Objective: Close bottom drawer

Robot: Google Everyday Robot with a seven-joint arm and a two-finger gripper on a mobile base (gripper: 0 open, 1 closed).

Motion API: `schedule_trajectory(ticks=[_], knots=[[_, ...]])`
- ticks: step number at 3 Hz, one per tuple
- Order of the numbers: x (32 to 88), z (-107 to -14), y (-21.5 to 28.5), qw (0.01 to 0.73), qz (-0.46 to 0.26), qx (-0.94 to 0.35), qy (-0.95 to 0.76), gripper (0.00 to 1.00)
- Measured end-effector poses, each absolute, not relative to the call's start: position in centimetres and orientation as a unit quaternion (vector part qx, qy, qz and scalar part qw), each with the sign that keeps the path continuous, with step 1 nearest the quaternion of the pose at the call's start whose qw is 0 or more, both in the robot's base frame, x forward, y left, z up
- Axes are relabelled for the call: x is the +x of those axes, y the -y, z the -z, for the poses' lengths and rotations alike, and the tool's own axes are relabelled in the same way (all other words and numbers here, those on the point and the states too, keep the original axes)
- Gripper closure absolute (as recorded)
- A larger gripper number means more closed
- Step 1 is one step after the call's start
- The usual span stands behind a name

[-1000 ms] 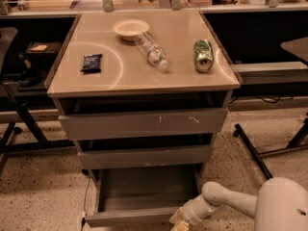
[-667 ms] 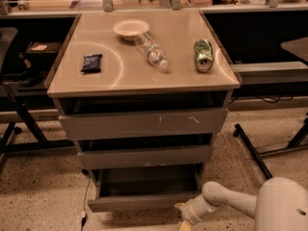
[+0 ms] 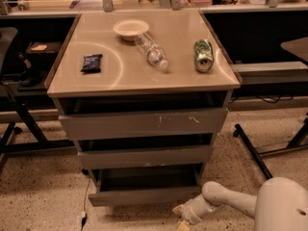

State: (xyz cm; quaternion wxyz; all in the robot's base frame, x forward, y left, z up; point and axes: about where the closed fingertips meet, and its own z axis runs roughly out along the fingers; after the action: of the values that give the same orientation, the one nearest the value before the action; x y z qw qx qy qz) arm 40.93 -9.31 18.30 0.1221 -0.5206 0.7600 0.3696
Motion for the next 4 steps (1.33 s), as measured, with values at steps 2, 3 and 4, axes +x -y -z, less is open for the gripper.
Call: schedule_trajectory(ticks=[2, 3, 4], knots=[[40.9, -18.3, 9.3, 0.122, -0.370, -0.521, -0.760, 0.65], [42.1, -18.1, 8.9, 0.128, -0.368, -0.523, -0.758, 0.88], [44.3, -17.6, 7.9, 0.144, -0.348, -0.538, -0.754, 1.00]])
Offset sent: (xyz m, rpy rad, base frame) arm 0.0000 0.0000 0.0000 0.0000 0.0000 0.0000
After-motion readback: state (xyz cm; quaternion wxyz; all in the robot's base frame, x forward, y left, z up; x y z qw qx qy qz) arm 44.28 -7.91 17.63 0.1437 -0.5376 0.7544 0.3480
